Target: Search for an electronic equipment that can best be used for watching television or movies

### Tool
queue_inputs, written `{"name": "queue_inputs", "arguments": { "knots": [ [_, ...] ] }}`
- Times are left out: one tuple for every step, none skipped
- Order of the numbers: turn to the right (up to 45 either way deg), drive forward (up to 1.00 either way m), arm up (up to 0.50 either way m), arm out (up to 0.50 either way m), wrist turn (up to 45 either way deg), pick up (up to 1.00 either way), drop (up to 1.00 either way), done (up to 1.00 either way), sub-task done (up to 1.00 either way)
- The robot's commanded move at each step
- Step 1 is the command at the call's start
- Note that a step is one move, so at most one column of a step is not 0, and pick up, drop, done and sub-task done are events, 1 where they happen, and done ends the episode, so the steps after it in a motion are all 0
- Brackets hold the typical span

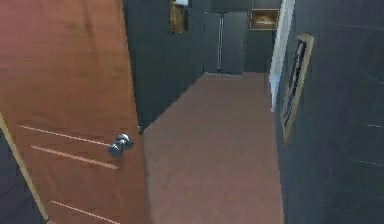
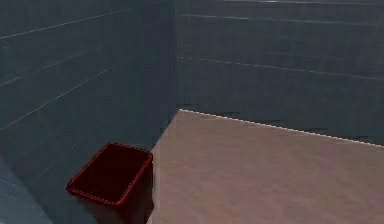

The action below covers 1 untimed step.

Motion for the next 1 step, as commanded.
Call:
{"name": "queue_inputs", "arguments": {
  "knots": [
    [6.0,0.00,0.00,0.00,0.0,0.00,0.00,0.00,0.00]
  ]
}}
